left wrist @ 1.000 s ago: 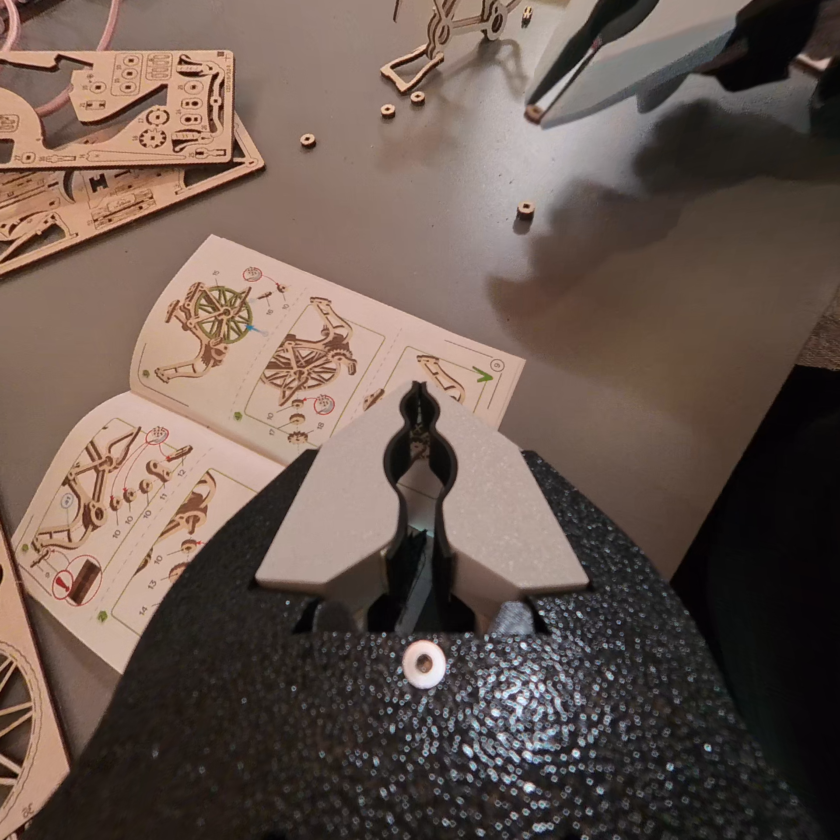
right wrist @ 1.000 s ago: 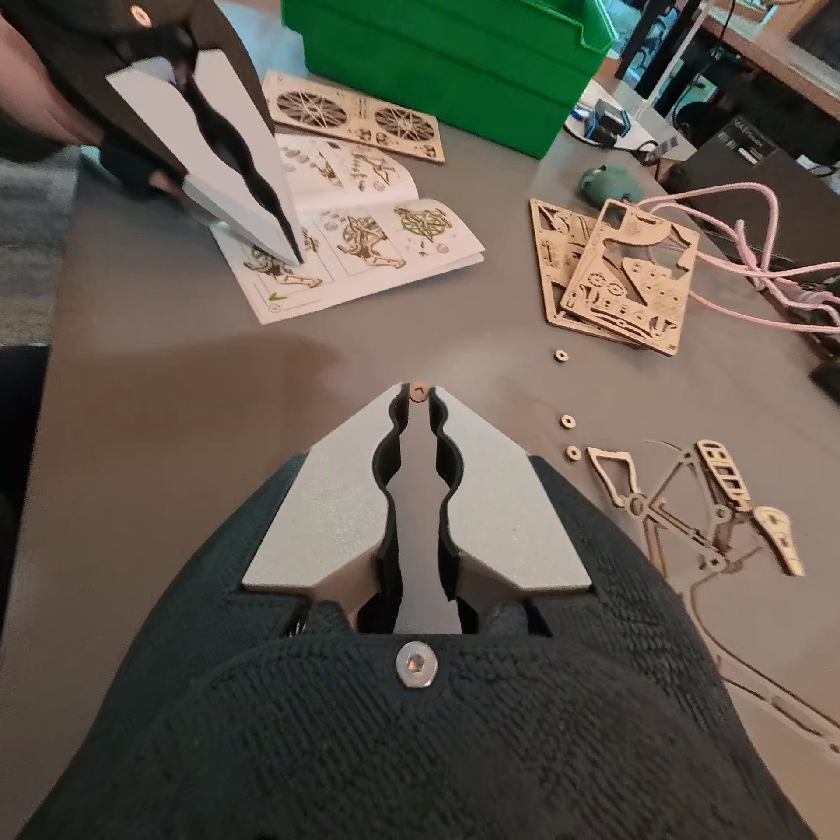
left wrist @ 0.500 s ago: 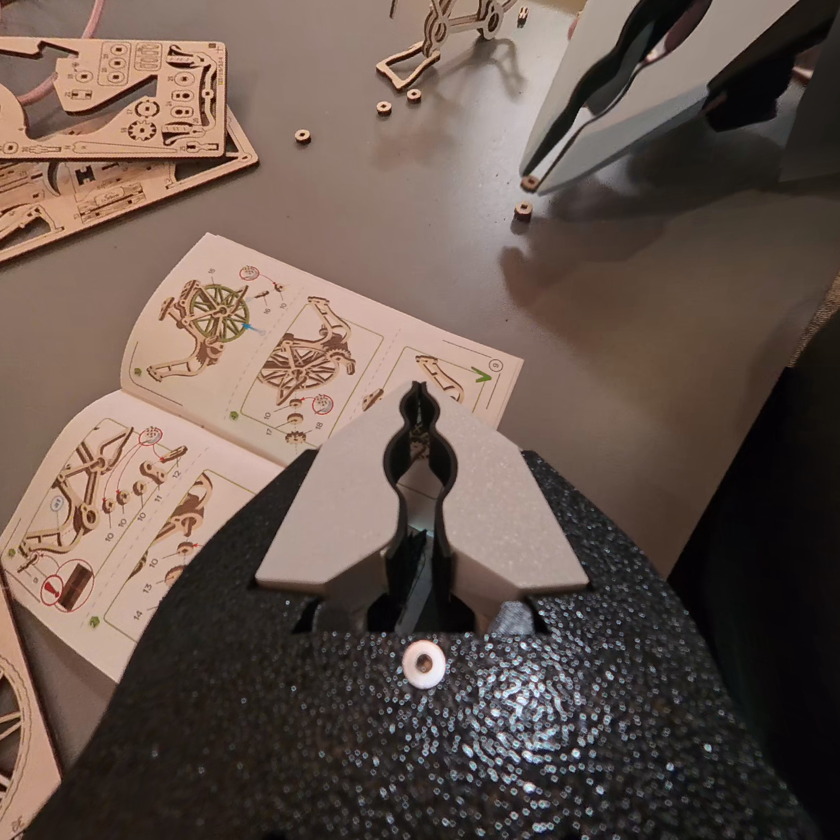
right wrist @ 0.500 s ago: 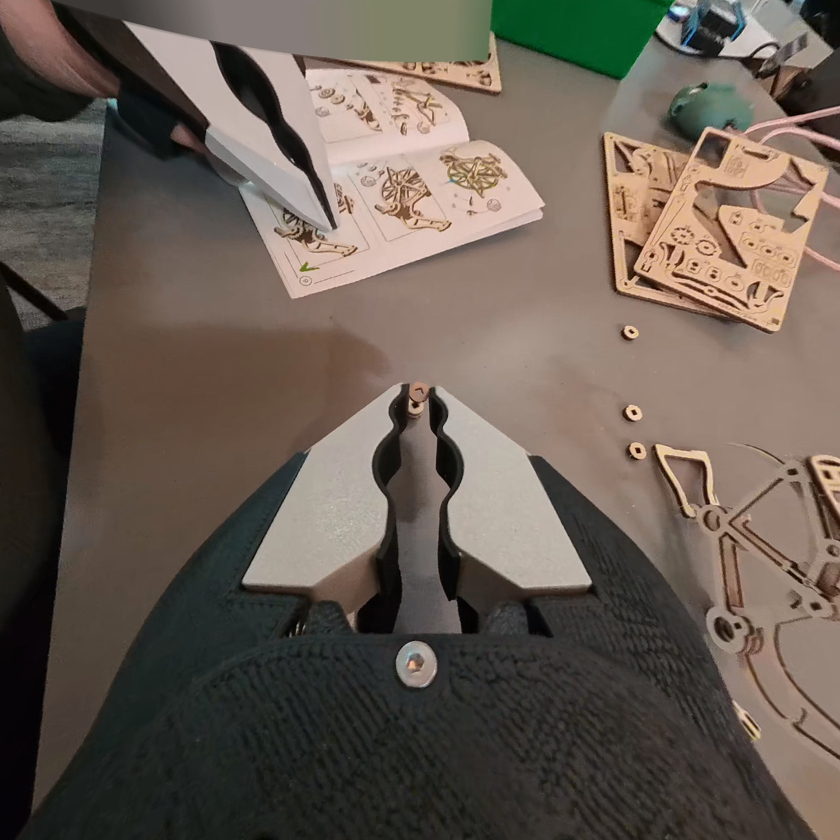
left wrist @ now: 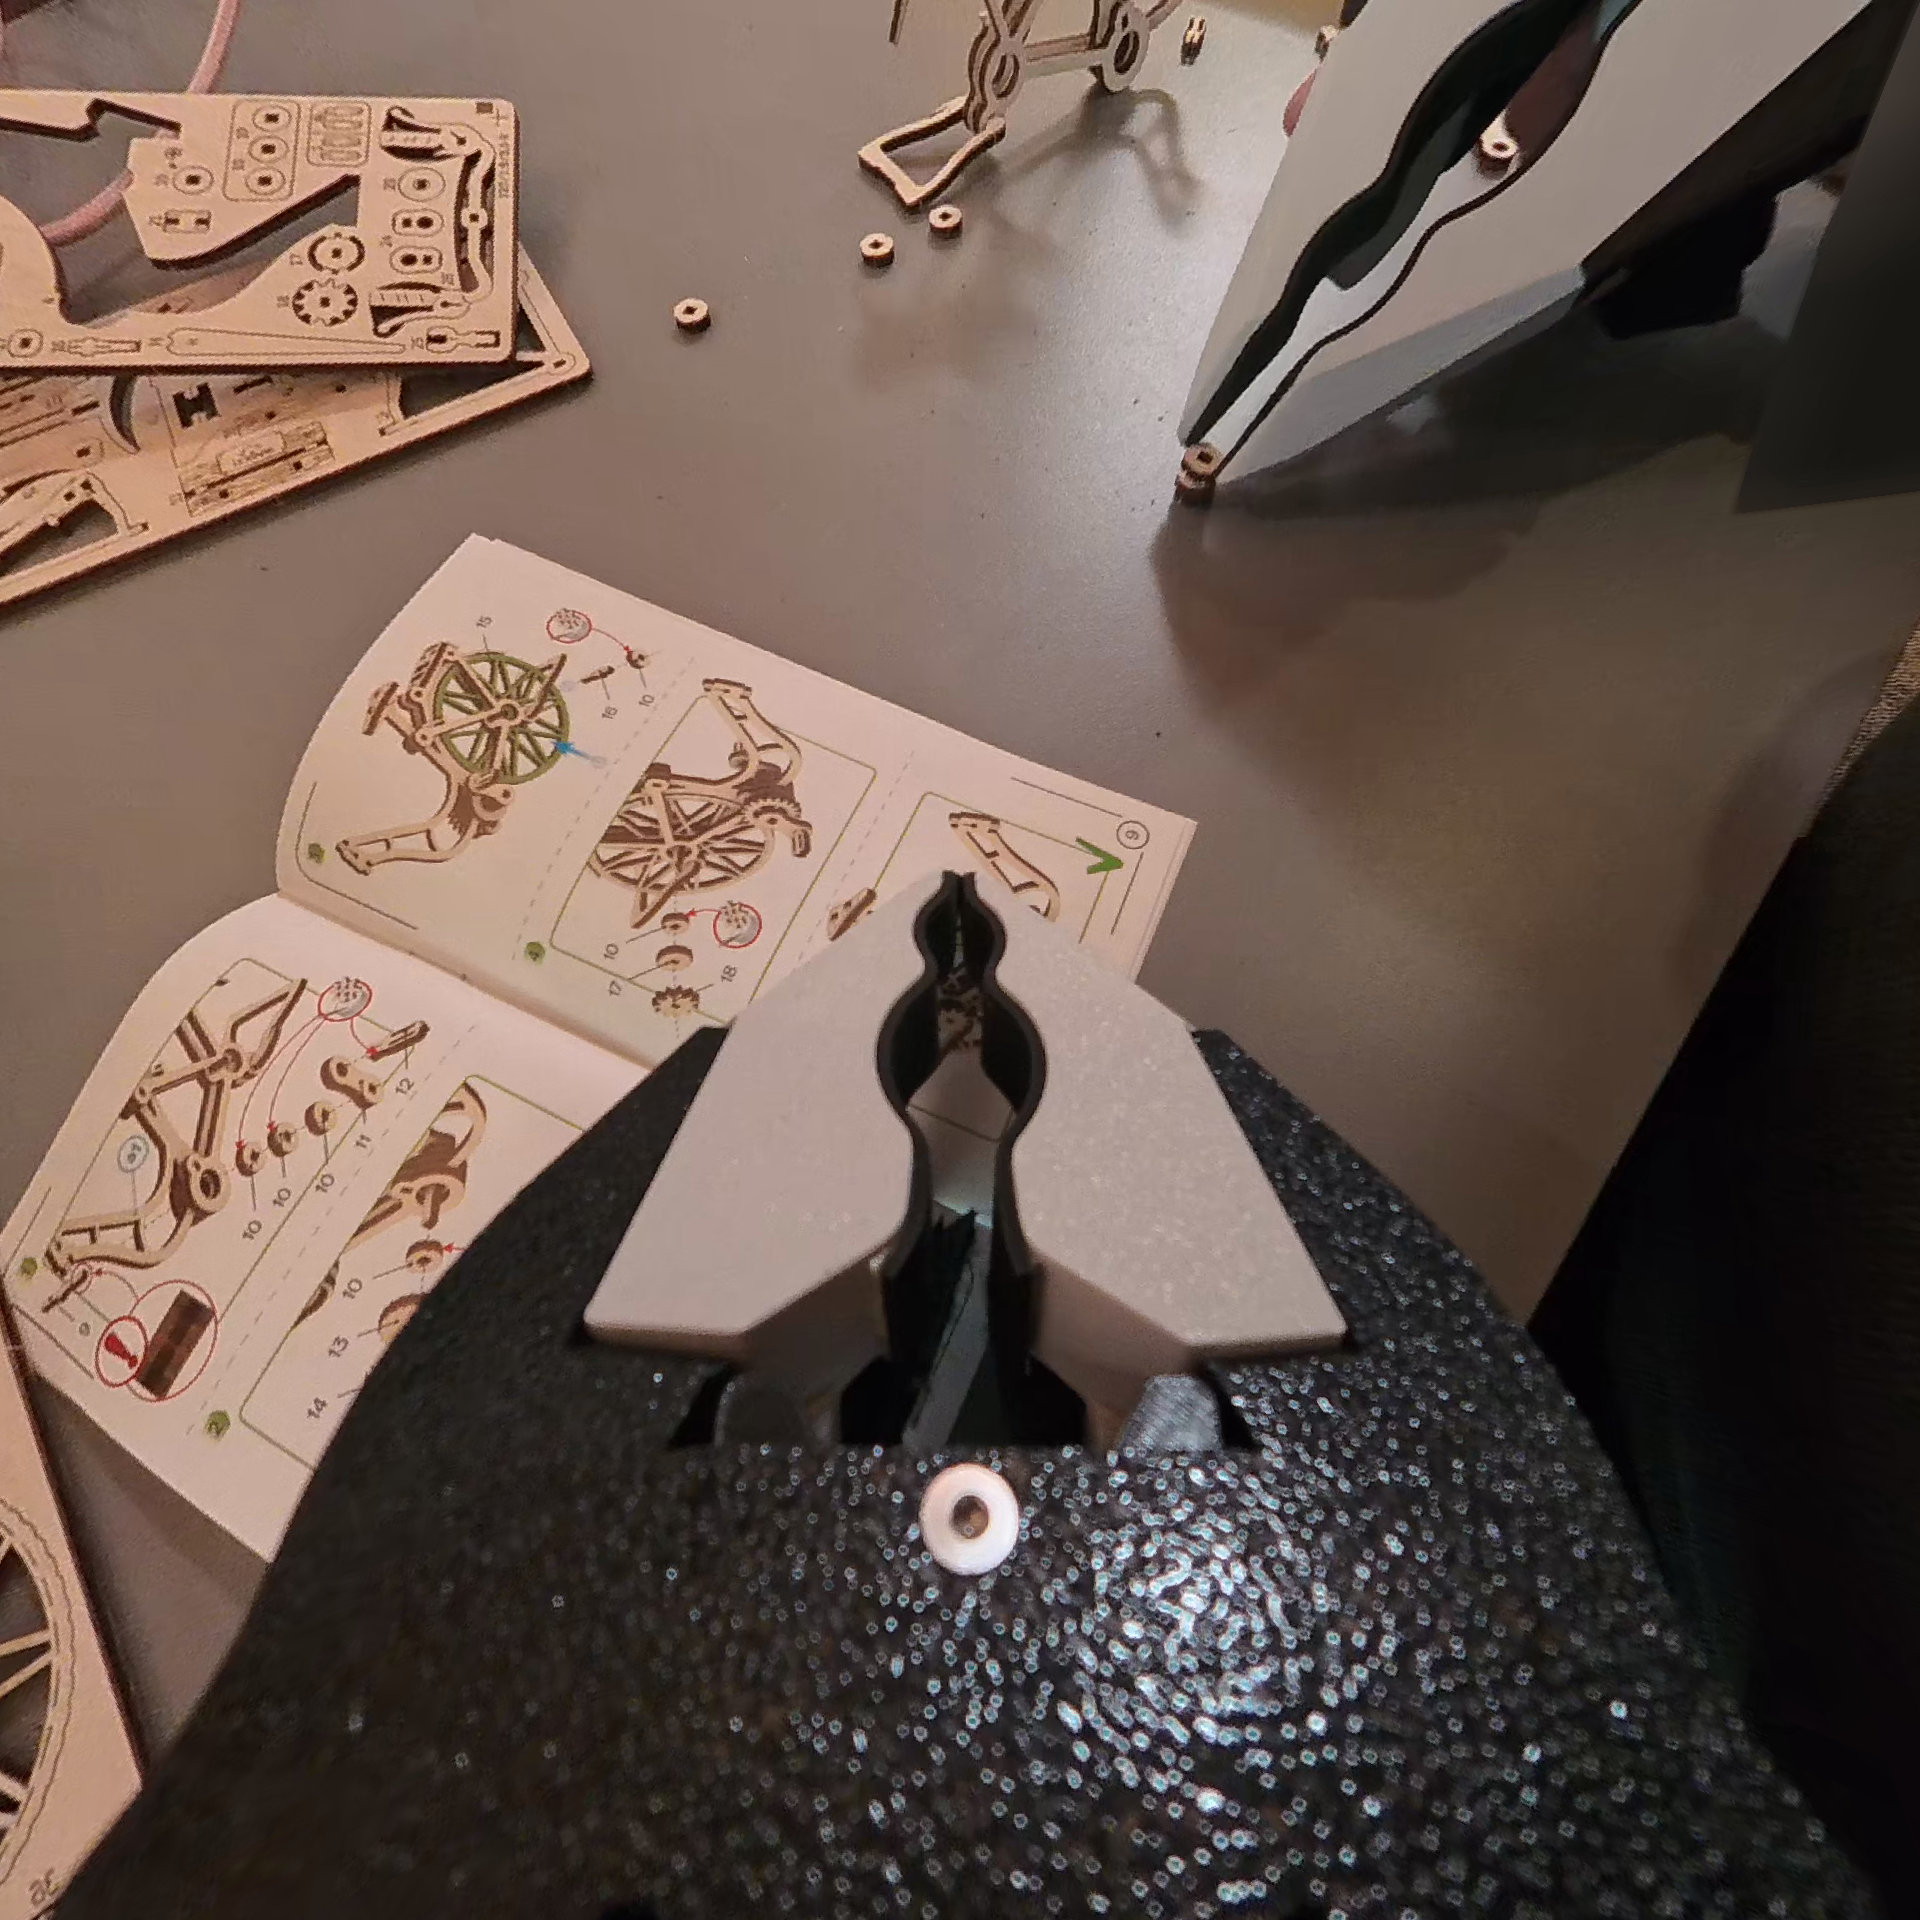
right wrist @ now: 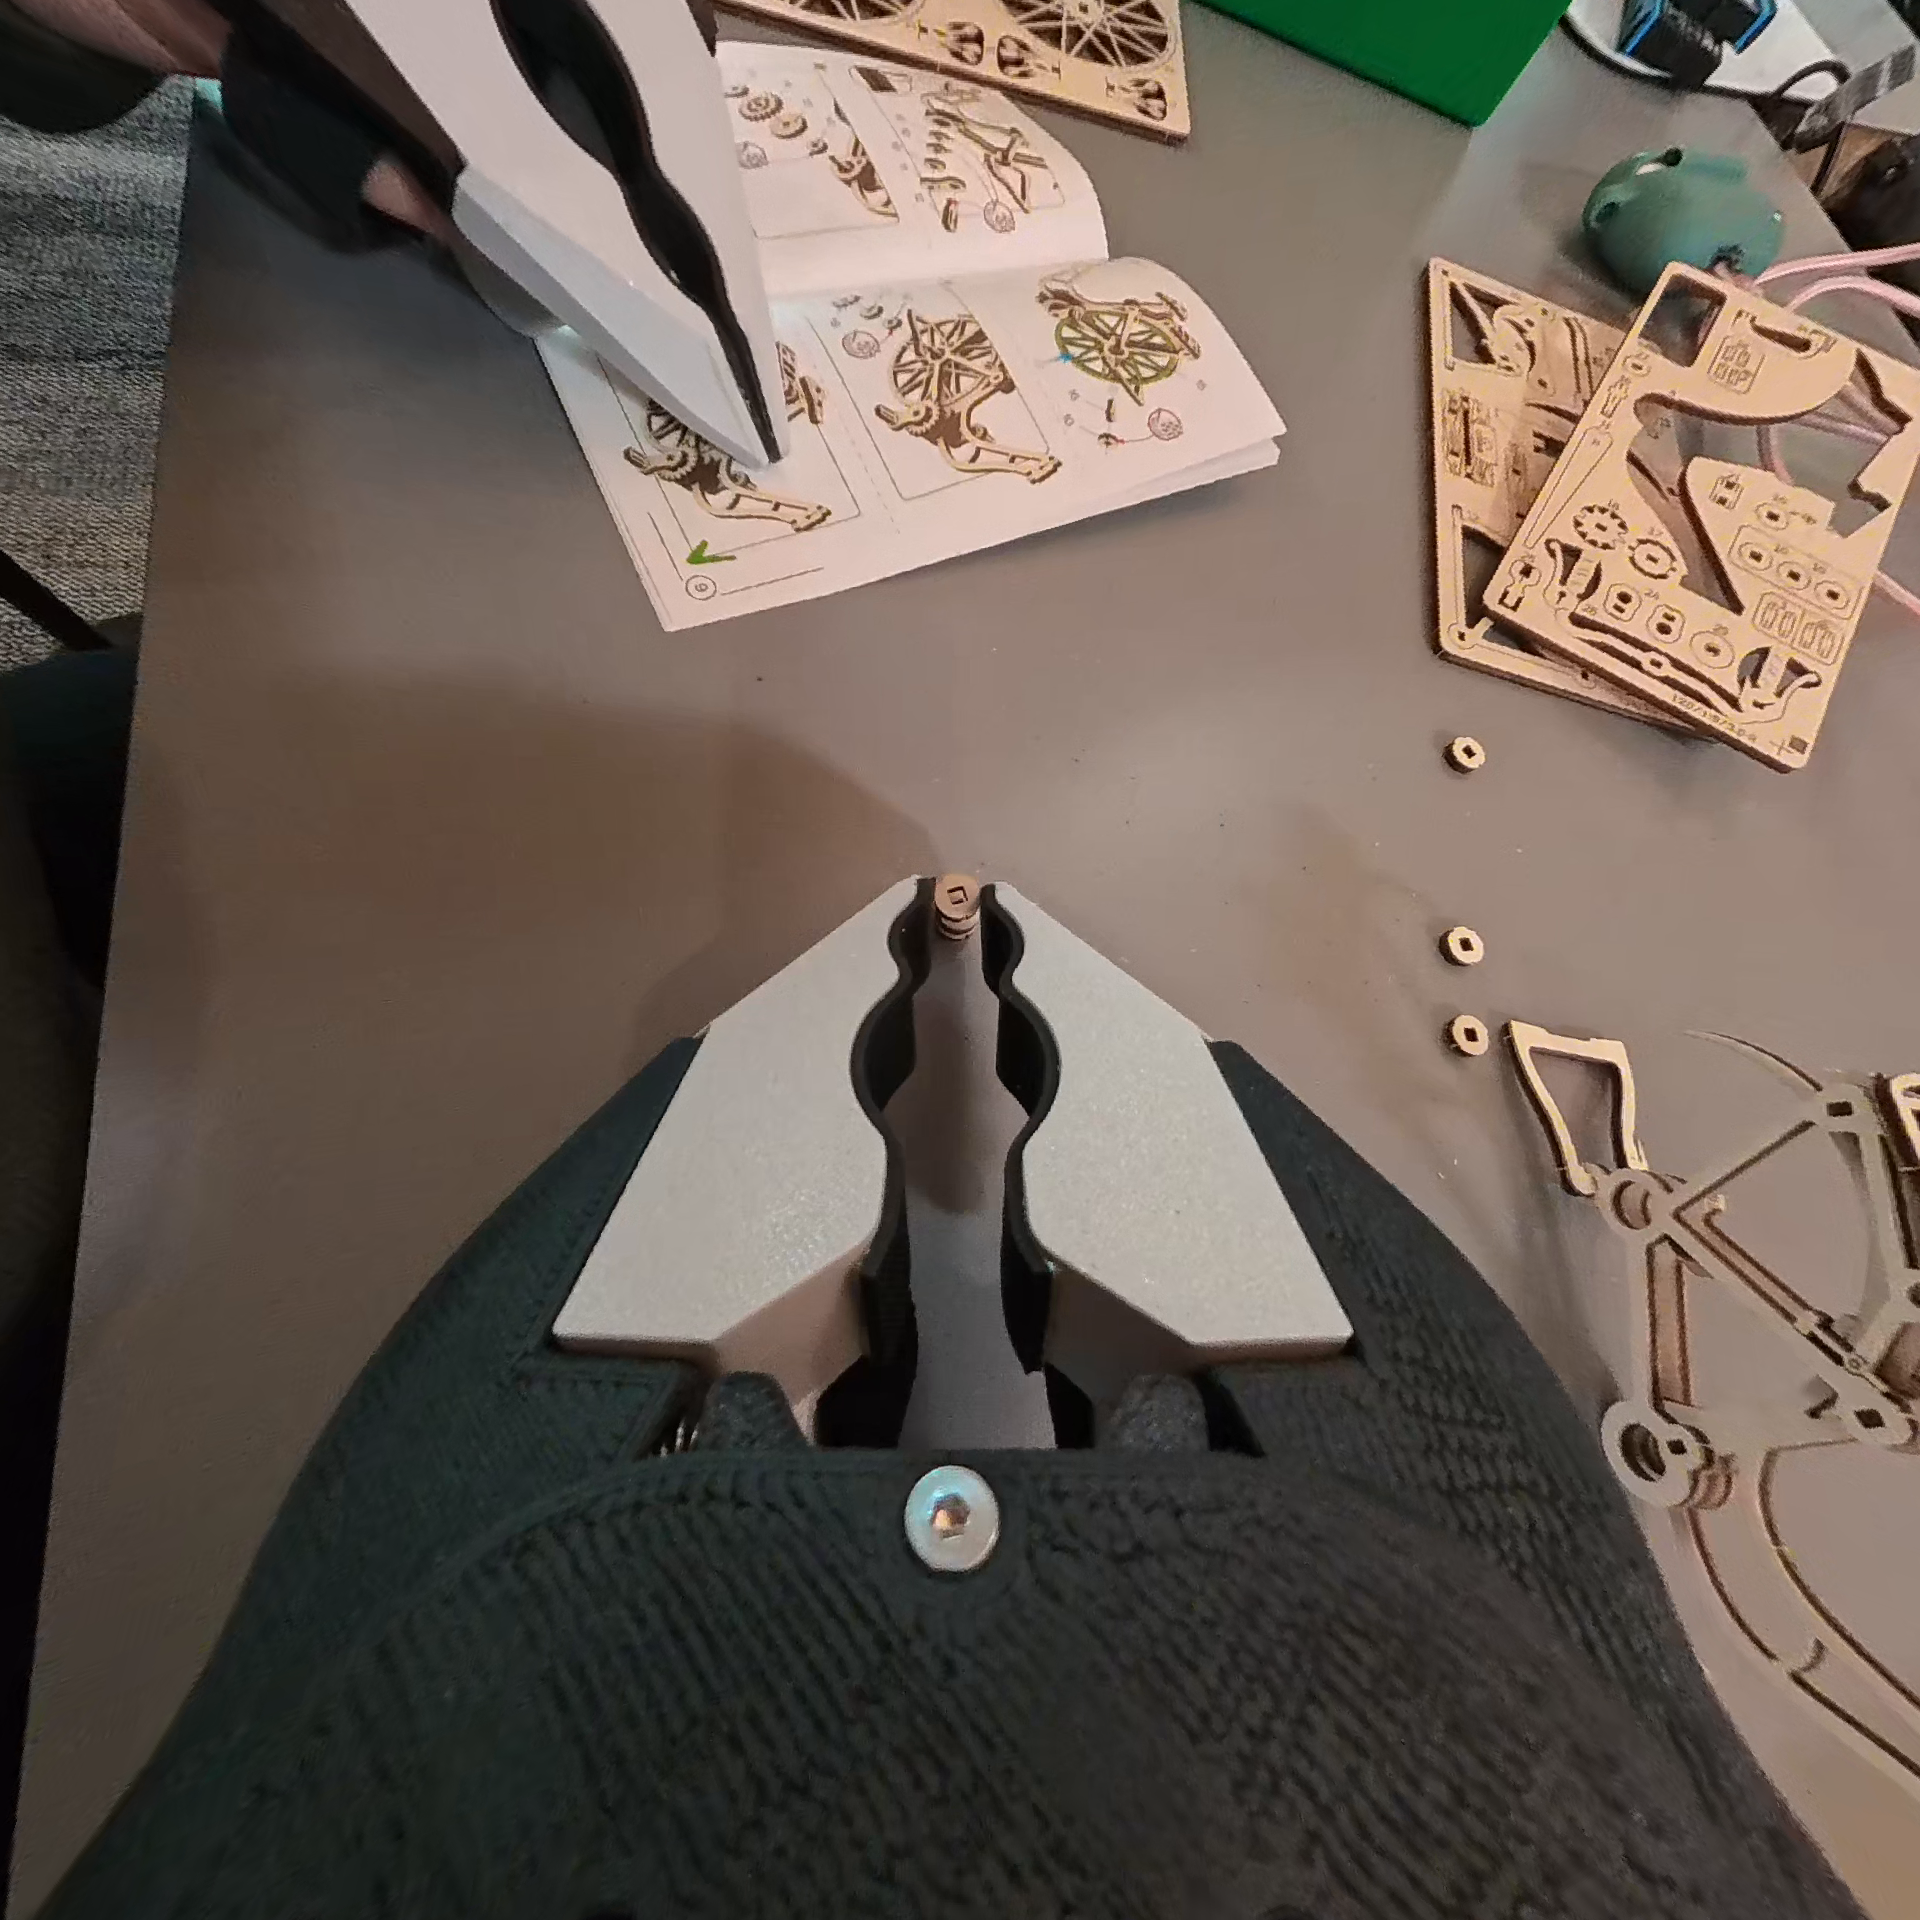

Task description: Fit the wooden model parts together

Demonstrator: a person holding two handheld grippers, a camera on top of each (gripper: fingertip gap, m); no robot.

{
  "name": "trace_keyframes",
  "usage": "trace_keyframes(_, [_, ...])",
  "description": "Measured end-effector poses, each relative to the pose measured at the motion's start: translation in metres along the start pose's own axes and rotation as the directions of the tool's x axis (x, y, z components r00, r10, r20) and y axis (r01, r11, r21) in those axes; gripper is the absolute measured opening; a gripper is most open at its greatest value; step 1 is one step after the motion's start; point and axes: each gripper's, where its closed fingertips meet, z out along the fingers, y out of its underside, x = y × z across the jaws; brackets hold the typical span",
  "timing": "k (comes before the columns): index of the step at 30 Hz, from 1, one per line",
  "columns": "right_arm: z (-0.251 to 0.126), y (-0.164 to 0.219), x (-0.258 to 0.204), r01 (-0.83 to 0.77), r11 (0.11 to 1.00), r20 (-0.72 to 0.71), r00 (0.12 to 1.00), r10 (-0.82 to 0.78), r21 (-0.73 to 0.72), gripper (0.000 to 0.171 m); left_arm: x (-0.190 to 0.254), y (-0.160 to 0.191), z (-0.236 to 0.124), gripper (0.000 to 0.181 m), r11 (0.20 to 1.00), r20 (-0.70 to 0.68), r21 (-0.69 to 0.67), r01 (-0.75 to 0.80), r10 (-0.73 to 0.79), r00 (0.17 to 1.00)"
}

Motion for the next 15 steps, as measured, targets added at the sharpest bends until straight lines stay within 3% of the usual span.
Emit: trace_keyframes(15, [0.0003,0.0012,0.0005,0.005,1.000,-0.005,1.000,-0.005,-0.003,0.007,-0.0001,0.0000,0.0002,0.000,1.000,-0.001,0.000,0.001,-0.001,1.000])
